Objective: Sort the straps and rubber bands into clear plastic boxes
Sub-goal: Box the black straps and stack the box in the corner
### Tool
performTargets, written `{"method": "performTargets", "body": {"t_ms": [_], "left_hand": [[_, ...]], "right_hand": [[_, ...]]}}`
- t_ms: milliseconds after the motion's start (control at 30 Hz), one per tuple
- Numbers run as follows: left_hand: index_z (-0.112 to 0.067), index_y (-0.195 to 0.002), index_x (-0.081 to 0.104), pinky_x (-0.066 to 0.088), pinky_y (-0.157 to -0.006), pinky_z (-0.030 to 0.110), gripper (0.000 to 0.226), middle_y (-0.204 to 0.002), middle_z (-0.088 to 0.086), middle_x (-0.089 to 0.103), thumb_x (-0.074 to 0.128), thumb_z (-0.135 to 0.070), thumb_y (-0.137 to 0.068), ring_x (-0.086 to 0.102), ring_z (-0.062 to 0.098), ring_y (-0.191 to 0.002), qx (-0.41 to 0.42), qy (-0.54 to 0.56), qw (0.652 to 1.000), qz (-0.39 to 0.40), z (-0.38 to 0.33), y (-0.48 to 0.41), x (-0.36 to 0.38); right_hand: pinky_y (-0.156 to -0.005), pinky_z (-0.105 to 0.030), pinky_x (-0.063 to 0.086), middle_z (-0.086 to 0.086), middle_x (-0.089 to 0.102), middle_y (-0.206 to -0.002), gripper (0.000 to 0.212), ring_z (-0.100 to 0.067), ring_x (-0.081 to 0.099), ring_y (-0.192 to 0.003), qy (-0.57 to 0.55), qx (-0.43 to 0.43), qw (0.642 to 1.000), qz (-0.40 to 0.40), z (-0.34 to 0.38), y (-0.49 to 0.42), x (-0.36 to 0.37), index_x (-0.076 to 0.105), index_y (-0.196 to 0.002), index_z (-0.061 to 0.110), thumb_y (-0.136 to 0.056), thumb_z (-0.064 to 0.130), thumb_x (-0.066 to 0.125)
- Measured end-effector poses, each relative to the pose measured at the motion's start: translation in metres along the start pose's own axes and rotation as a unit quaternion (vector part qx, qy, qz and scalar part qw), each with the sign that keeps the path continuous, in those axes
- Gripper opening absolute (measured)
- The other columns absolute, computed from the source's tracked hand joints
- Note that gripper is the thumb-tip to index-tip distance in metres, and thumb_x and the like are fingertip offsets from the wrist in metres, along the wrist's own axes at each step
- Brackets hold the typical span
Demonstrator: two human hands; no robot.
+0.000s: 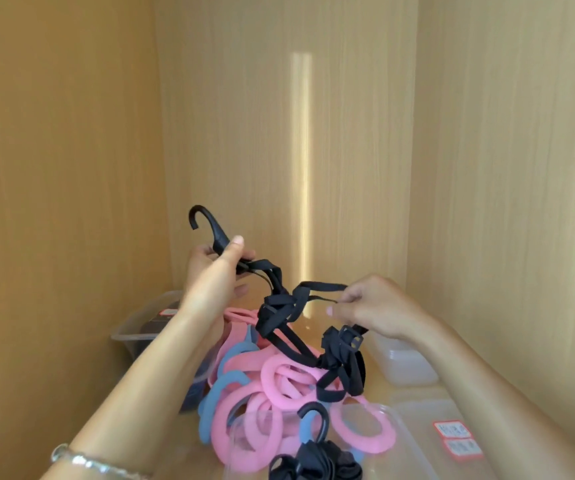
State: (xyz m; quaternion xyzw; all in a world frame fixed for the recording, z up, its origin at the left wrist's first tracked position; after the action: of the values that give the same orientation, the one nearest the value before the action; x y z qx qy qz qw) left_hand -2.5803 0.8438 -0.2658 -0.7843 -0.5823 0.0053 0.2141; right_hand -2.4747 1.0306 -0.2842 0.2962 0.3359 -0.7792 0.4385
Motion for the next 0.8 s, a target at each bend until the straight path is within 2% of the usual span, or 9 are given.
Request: {"method": "performTargets", "body": {"t_ms": [67,200,300,367,433,533,667,767,800], "left_hand": [[-0.012,-0.123,0.048,0.052,-0.070,0.030,0.035,-0.096,-0.001,0.072,0.056,-0.033,-0.095,0.067,0.012,-0.095,0.008,-0.009,1.000,0.005,0.000,0.002,0.004],[-0.019,-0.115,0.048,0.051,-0.069,0.030,0.029,-0.088,-0.006,0.073,0.058,-0.036,-0.093,0.066,0.009,-0.093,0.057,-0.038,0.998,0.001,-0.003,0.008,0.010],[-0.025,-0.101,0.048,0.051,-0.059,0.027,0.018,-0.089,-0.002,0.073,0.059,-0.036,-0.093,0.069,0.010,-0.084,0.067,-0.033,0.997,0.023,-0.008,0.019,0.016],[-0.015,-0.104,0.051,0.051,-0.051,0.023,0.026,-0.087,0.001,0.074,0.060,-0.036,-0.092,0.072,0.011,-0.074,0.072,-0.035,0.995,0.062,-0.011,0.028,0.026],[-0.010,-0.107,0.049,0.049,-0.049,0.020,0.033,-0.084,0.000,0.075,0.061,-0.037,-0.091,0.072,0.011,-0.071,0.082,-0.052,0.990,0.098,-0.013,0.035,0.036],[-0.011,-0.109,0.048,0.053,-0.053,0.021,0.036,-0.082,-0.005,0.075,0.059,-0.040,-0.090,0.071,0.009,-0.071,0.081,-0.051,0.987,0.125,-0.013,0.038,0.040],[-0.011,-0.104,0.055,0.056,-0.069,0.025,0.041,-0.095,-0.002,0.073,0.056,-0.048,-0.085,0.069,0.008,-0.087,0.072,-0.084,0.981,0.161,-0.002,0.039,0.042],[-0.021,-0.115,0.054,0.049,-0.072,0.021,0.038,-0.111,-0.009,0.062,0.060,-0.046,-0.086,0.061,0.010,-0.102,0.084,-0.161,0.963,0.198,0.002,0.043,0.044],[-0.025,-0.122,0.051,0.048,-0.076,0.020,0.047,-0.117,-0.010,0.059,0.062,-0.050,-0.083,0.059,0.008,-0.105,0.078,-0.183,0.956,0.217,0.002,0.043,0.044]], "right_hand": [[-0.074,-0.031,0.051,0.003,0.069,-0.081,0.025,-0.017,0.066,-0.082,-0.017,-0.001,0.998,-0.055,0.006,0.003,-0.007,0.070,-0.075,0.020,-0.082,0.044,0.071],[-0.075,-0.033,0.050,0.014,0.059,-0.093,0.035,-0.008,0.060,-0.085,-0.017,-0.040,0.991,-0.124,0.031,0.014,-0.013,0.059,-0.093,0.029,-0.075,0.057,0.069],[-0.075,-0.029,0.047,0.017,0.054,-0.098,0.041,-0.002,0.054,-0.089,-0.006,-0.073,0.985,-0.156,0.041,0.018,-0.012,0.054,-0.102,0.031,-0.076,0.060,0.068],[-0.073,-0.027,0.047,0.015,0.056,-0.099,0.038,-0.002,0.056,-0.087,-0.011,-0.098,0.986,-0.136,0.045,0.020,-0.010,0.056,-0.106,0.034,-0.078,0.058,0.068],[-0.075,-0.034,0.052,0.009,0.066,-0.096,0.031,-0.008,0.062,-0.081,-0.040,-0.120,0.990,-0.066,0.046,0.021,-0.007,0.064,-0.104,0.032,-0.081,0.052,0.068],[-0.064,-0.036,0.053,0.002,0.068,-0.070,0.024,-0.015,0.063,-0.062,-0.083,-0.123,0.989,-0.010,0.045,0.022,-0.007,0.068,-0.085,0.018,-0.088,0.041,0.064],[-0.056,-0.028,0.050,0.004,0.059,-0.051,0.022,-0.011,0.059,-0.050,-0.112,-0.091,0.989,-0.022,0.041,0.019,-0.004,0.063,-0.079,0.015,-0.094,0.029,0.056],[-0.052,-0.027,0.048,-0.001,0.063,-0.057,0.019,-0.012,0.057,-0.049,-0.176,-0.063,0.981,-0.059,0.037,0.016,-0.007,0.068,-0.092,0.017,-0.095,0.022,0.051],[-0.050,-0.026,0.047,-0.003,0.062,-0.058,0.019,-0.012,0.056,-0.047,-0.207,-0.053,0.974,-0.072,0.036,0.017,-0.010,0.069,-0.094,0.016,-0.095,0.018,0.050]]}}
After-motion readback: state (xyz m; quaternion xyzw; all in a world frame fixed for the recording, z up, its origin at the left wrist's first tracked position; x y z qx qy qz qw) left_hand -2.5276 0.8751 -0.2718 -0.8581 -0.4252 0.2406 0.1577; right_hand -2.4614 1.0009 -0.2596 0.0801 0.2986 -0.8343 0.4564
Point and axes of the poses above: each hand's wrist, its own y-axis away from the middle knuckle, its own x-axis out of the palm, z = x × y, the point moved 2 cm from there along -y, towards the middle knuckle
